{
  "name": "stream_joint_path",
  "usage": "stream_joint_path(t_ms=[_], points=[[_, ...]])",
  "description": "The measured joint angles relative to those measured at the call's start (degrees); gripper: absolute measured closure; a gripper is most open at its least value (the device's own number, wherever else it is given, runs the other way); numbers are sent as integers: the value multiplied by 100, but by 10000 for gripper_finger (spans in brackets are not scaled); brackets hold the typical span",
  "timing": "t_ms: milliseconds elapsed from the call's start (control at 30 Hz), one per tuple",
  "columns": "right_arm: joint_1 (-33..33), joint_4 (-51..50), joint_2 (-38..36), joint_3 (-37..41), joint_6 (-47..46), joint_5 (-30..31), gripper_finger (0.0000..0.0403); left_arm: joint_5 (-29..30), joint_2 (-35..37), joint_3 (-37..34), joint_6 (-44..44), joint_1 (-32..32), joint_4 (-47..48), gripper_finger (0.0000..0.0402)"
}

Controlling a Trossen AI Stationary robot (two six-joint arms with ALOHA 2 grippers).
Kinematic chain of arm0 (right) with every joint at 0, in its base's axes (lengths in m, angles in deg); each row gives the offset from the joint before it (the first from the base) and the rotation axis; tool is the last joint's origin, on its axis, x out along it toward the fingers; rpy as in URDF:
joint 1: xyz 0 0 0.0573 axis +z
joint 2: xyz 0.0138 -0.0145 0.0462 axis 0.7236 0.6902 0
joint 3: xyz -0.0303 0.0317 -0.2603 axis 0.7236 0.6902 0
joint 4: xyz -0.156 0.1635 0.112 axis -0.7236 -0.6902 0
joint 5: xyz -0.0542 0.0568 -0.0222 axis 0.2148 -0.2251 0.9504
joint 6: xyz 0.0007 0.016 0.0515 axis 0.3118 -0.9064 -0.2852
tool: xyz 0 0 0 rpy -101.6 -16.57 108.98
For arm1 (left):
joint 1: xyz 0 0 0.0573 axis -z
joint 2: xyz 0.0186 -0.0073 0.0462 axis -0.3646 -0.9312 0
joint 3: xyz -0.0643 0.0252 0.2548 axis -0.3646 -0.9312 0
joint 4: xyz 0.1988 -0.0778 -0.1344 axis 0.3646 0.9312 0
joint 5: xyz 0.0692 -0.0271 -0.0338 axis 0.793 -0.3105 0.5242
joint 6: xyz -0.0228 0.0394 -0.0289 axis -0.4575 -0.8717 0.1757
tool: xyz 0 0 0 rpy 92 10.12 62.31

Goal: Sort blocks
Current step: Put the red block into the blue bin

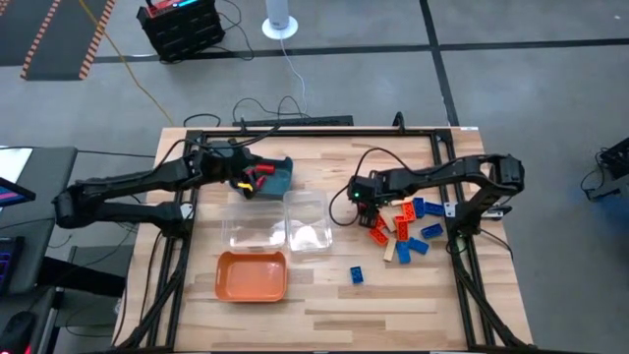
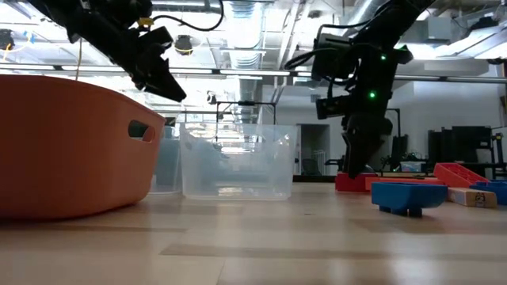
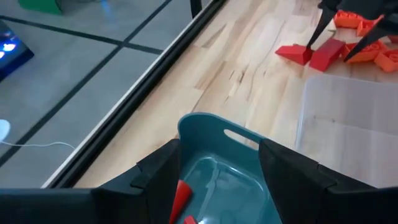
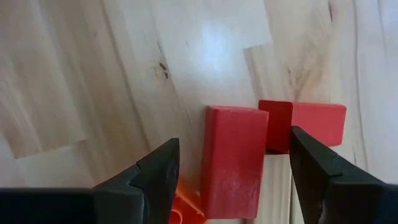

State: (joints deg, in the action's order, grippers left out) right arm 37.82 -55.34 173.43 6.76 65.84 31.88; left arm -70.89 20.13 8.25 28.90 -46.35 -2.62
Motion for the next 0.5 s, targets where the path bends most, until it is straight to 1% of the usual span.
stream_joint_path(t_ms=[100,333,433,500], points=[[100,-25,0,4,-7,88,187,0,13,0,-5,0,11,187],[270,-71,151,22,-122,106,288,-1,13,0,-23,0,24,187],[304,-93,155,20,-202,169,316,0,13,0,-70,0,22,187],[305,-84,155,20,-199,203,327,-2,13,0,-72,0,28,187]])
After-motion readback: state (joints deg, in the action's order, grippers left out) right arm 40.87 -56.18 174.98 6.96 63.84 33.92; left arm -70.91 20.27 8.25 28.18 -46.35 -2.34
